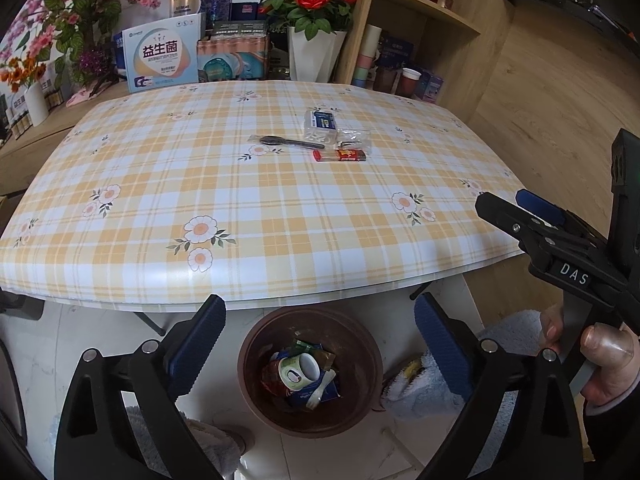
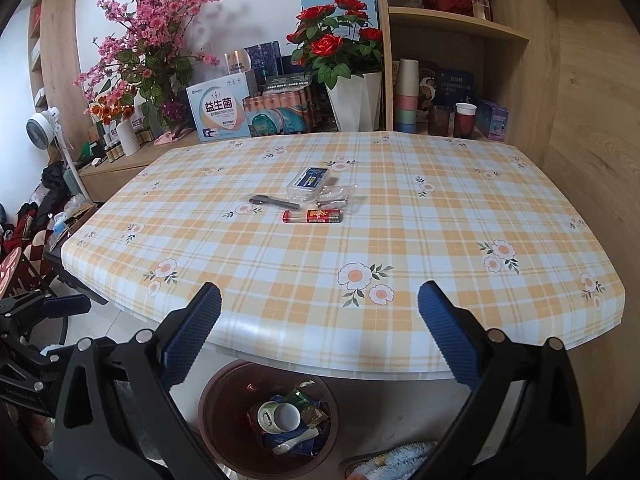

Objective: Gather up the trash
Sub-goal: 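Move the left tool toward the black plastic spoon while the right tool approaches the clear wrapper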

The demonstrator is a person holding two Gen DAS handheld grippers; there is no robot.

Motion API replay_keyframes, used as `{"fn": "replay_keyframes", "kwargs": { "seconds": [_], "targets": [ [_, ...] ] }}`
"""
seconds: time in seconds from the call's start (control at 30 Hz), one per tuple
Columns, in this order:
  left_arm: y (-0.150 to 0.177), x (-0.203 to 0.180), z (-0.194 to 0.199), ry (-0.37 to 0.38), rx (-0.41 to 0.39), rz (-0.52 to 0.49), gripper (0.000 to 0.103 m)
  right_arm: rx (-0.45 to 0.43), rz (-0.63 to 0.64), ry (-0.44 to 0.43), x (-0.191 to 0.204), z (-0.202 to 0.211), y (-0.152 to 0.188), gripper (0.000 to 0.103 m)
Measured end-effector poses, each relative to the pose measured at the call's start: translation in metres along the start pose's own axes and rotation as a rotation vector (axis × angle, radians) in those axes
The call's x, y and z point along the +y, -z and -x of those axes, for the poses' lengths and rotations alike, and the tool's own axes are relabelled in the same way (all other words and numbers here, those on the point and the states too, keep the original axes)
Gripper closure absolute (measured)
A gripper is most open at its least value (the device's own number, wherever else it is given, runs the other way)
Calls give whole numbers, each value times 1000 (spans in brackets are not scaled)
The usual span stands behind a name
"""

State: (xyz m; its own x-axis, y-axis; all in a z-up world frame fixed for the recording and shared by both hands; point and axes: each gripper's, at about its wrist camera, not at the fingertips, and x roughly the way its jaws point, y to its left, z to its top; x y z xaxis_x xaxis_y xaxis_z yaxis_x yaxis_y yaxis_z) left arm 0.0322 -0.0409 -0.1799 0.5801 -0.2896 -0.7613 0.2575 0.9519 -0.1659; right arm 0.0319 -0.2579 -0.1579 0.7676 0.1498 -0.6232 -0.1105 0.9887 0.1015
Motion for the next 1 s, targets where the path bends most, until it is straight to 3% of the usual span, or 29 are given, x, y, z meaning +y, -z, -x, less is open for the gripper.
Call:
{"fn": "replay_keyframes", "kwargs": {
  "seconds": [0.23, 0.53, 0.9, 1.0],
  "targets": [
    [-2, 11, -3, -11, -11, 8, 10, 35, 0, 12, -3, -11, 4, 6],
    [-32, 46, -6, -72, -61, 32, 10, 119, 38, -7, -13, -43, 0, 6],
    [-78, 67, -33, -69, -75, 38, 10, 172, 69, -34, -33, -97, -51, 6],
    [-92, 71, -49, -58, -63, 32, 10, 188, 109, 52, -32, -119, -65, 6]
  ]
}}
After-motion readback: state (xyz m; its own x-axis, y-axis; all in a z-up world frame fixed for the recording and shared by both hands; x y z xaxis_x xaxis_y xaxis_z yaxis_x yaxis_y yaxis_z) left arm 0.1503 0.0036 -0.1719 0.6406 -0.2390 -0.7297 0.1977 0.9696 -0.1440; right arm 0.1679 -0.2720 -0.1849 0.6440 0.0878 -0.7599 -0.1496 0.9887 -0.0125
